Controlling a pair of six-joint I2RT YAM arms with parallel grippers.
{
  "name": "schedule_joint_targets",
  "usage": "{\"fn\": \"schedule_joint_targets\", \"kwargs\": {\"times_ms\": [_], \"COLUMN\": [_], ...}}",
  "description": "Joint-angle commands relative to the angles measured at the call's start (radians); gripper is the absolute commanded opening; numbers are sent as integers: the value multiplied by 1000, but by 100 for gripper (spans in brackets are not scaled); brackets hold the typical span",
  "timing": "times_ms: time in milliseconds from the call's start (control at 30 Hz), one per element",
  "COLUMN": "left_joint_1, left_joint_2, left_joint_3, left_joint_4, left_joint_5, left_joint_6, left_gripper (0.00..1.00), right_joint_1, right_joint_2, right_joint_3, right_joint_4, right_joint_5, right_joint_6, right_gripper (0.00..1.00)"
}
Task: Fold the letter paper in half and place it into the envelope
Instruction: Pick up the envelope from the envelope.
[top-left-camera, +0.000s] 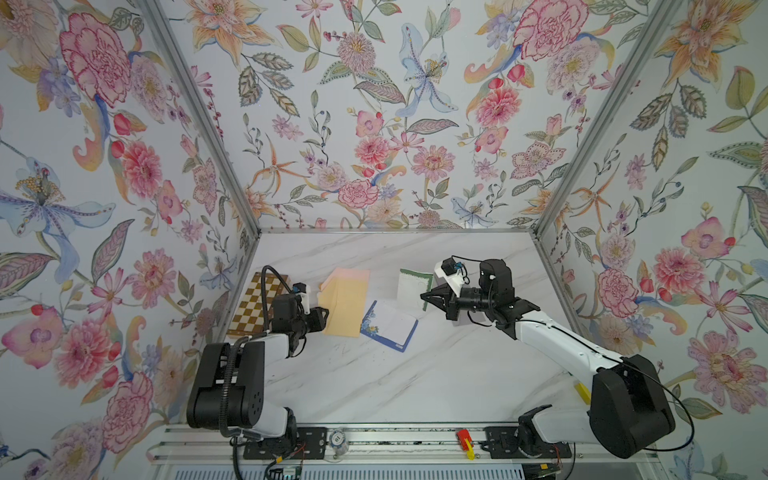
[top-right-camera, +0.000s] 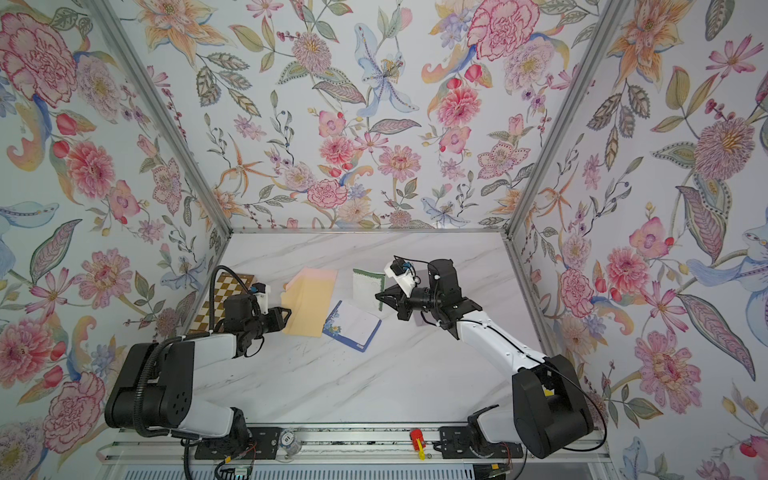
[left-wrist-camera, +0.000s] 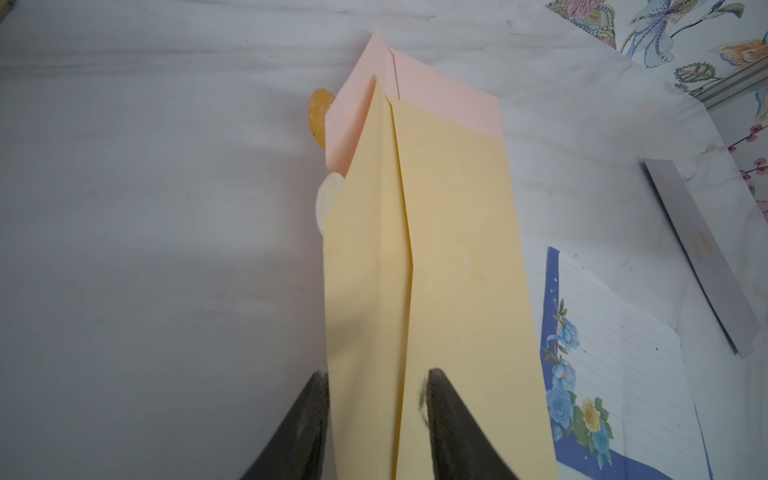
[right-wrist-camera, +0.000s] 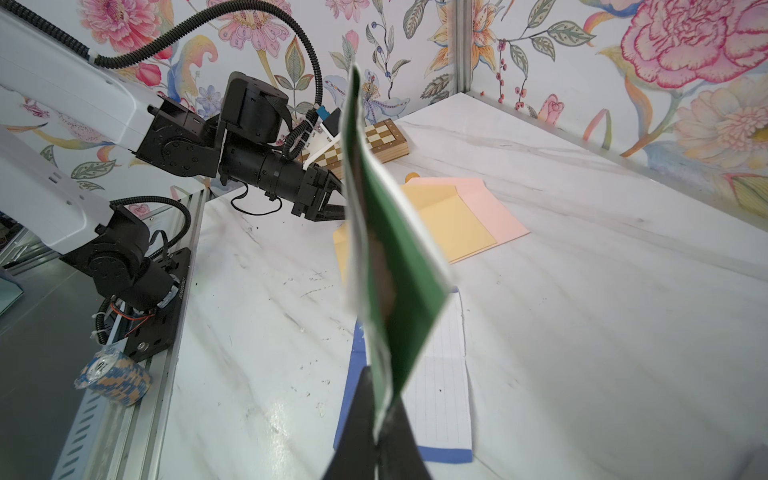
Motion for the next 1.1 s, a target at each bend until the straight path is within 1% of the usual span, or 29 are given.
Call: {"fn": "schedule_joint_targets", "kwargs": {"times_ms": [0,100,367,667,1067], "left_joint_1": [8,8,7,2,-8], "left_joint_2": [10,16,18,42,64], "left_joint_3": [-2,-1,-2,7,26], "left_joint_4": [10,15,31,50,53], "left_joint_5": [1,9,13,28,5], "left_joint_6": [7,7,7,4,6], "left_gripper": [43,44,38,37,22], "right_joint_1": [6,6,6,6,6], "right_joint_2": [11,13,11,3,1], "right_joint_3": [1,1,-4,-10,-9], "right_joint_4": [17,17,15,9,5], "right_joint_5": [-15,-14,-13,-9,-9], "right_joint_6": [11,13,16,15,16], "right_gripper": [4,4,5,5,5]}}
